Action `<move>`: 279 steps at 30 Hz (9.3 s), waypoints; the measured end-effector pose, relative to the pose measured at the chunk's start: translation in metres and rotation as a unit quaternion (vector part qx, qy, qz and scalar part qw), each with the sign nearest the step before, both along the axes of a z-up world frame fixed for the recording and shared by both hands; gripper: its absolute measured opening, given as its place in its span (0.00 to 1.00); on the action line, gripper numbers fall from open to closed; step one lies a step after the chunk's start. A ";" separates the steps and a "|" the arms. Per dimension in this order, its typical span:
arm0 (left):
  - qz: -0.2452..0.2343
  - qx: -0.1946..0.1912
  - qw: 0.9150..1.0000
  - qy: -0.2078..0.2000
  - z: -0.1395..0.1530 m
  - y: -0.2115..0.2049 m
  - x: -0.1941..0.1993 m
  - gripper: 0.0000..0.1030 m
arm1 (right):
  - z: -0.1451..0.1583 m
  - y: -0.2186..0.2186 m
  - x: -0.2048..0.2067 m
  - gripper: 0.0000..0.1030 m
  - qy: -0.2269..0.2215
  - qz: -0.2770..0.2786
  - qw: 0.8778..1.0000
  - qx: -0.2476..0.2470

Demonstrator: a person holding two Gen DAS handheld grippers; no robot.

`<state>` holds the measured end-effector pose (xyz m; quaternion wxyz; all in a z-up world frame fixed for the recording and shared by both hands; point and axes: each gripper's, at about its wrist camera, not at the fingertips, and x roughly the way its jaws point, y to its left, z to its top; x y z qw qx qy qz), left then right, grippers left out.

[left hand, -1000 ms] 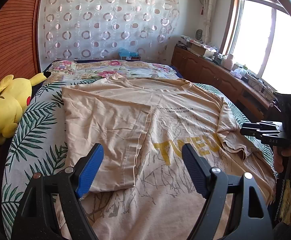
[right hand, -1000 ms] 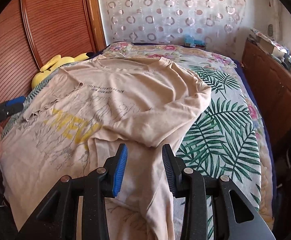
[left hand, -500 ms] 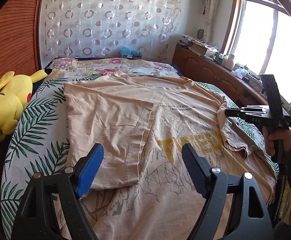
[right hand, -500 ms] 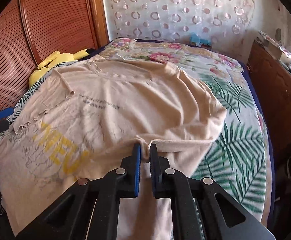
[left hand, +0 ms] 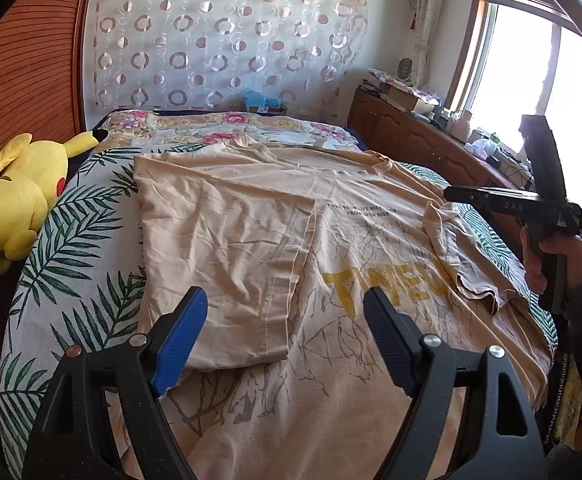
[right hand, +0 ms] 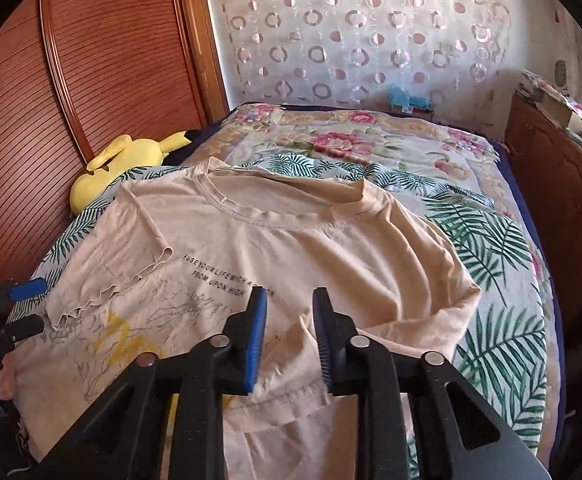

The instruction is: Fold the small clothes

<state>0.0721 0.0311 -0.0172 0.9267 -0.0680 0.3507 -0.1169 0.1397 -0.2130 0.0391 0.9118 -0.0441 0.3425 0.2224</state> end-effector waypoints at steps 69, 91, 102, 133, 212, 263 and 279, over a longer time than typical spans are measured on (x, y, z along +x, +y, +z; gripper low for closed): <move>0.027 0.003 1.000 -0.001 0.003 0.027 0.005 0.79 | -0.024 -0.056 0.029 0.29 0.056 -0.065 0.995 -0.042; 0.035 0.006 0.999 0.000 0.001 0.037 0.005 0.79 | 0.030 -0.017 0.048 0.05 -0.041 -0.057 0.996 -0.062; 0.038 0.028 0.999 0.014 0.005 0.057 0.043 0.79 | 0.003 -0.055 0.025 0.22 0.014 -0.072 0.995 -0.067; 0.040 0.101 0.990 0.091 -0.033 0.069 0.130 0.80 | 0.007 -0.048 0.104 0.23 0.004 -0.061 0.998 -0.029; 0.038 -0.017 0.997 -0.068 0.068 0.106 -0.105 0.06 | 0.039 -0.101 -0.225 0.07 -0.077 -0.017 0.997 0.016; -0.025 0.102 0.989 0.106 -0.031 0.063 0.032 0.73 | -0.044 -0.082 -0.101 0.44 0.055 -0.017 0.998 -0.014; -0.055 0.087 0.989 0.106 -0.025 0.059 0.027 0.27 | -0.040 -0.057 -0.093 0.36 0.065 0.014 0.996 -0.062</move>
